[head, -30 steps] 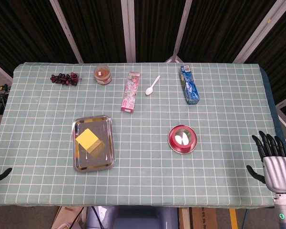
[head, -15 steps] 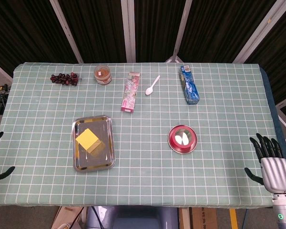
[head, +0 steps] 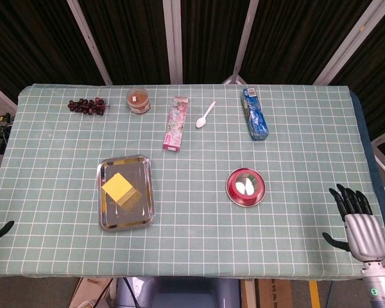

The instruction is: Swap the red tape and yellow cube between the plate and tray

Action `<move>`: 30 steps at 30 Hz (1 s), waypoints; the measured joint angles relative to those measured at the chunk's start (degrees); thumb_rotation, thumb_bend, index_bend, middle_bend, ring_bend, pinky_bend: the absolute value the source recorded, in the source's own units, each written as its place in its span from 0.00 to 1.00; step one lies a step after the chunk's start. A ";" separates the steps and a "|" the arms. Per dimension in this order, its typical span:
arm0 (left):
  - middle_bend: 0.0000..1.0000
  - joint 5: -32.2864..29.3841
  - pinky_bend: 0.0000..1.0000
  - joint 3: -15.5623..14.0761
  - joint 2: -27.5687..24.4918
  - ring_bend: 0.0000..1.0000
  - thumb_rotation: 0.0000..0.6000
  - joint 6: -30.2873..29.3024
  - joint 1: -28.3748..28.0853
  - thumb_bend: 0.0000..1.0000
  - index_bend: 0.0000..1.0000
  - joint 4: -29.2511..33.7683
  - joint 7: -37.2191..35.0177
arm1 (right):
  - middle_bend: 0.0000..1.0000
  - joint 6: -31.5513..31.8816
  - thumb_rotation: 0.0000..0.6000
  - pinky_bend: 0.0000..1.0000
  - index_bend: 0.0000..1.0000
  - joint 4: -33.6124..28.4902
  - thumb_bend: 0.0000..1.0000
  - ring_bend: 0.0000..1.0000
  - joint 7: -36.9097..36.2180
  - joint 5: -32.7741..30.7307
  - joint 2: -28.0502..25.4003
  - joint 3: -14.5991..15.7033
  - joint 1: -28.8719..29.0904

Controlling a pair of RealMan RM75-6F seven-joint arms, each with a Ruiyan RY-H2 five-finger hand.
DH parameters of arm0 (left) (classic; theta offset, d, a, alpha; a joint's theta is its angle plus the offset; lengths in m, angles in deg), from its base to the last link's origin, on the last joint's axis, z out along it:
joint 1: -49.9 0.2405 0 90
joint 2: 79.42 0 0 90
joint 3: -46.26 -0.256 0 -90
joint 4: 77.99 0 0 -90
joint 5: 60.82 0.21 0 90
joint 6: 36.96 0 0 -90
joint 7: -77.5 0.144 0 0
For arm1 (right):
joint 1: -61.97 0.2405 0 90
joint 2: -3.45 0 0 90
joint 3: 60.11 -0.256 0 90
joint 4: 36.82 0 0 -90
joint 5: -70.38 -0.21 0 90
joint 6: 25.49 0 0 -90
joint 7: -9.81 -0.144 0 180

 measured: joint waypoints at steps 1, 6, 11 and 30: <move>0.00 0.07 0.00 0.01 0.00 0.00 1.00 -0.19 0.05 0.00 0.08 0.02 0.06 | 0.00 -1.04 1.00 0.00 0.07 -0.40 0.16 0.00 0.11 0.06 -0.26 0.09 0.51; 0.00 -0.81 0.00 0.99 0.71 0.00 1.00 -1.46 0.29 0.00 0.08 -0.74 2.43 | 0.00 -8.20 1.00 0.00 0.07 -3.28 0.16 0.00 1.44 -0.63 -1.92 -0.12 4.30; 0.00 -2.55 0.00 2.03 1.38 0.00 1.00 -1.91 0.54 0.00 0.08 -1.20 2.99 | 0.00 -19.88 1.00 0.00 0.07 -9.15 0.16 0.00 5.87 -6.17 -4.61 -2.49 12.10; 0.00 -4.70 0.00 3.78 2.64 0.00 1.00 -2.31 0.52 0.00 0.08 -2.24 4.05 | 0.00 -32.91 1.00 0.00 0.07 -15.43 0.16 0.00 27.48 -52.13 2.33 -8.92 41.27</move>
